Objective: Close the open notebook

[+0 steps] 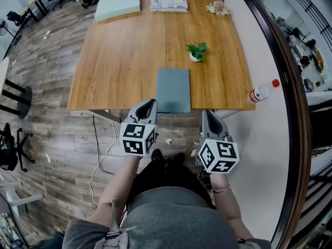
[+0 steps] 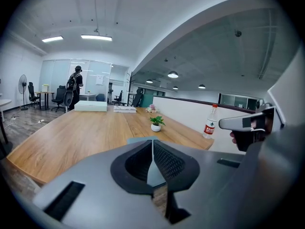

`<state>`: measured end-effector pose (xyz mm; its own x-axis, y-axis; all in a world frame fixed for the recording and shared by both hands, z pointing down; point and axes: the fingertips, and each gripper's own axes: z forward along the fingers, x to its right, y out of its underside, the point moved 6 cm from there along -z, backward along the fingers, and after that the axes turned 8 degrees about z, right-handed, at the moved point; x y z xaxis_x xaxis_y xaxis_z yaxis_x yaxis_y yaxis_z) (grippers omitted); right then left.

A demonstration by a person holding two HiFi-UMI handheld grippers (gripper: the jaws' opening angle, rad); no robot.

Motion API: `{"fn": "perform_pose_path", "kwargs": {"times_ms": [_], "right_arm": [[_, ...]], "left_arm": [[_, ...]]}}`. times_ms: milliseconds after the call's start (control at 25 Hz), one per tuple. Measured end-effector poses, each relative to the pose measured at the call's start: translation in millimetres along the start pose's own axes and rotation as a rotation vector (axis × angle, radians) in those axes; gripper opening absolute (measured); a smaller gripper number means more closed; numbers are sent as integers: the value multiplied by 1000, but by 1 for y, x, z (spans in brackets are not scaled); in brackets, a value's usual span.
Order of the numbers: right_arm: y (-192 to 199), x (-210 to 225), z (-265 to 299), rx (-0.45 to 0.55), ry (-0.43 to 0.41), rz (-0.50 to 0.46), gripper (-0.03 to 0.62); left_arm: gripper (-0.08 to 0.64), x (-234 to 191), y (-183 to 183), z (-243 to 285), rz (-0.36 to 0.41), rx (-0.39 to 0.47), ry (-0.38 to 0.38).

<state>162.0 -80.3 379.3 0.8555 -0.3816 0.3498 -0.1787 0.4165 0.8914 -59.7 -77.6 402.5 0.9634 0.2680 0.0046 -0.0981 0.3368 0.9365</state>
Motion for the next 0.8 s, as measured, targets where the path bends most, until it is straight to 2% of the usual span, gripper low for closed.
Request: {"fn": "perform_pose_path", "kwargs": {"times_ms": [800], "right_arm": [[1,-2,9,-3,23,-37,3]], "left_arm": [[31,-12,5,5,-10,-11,2]]}}
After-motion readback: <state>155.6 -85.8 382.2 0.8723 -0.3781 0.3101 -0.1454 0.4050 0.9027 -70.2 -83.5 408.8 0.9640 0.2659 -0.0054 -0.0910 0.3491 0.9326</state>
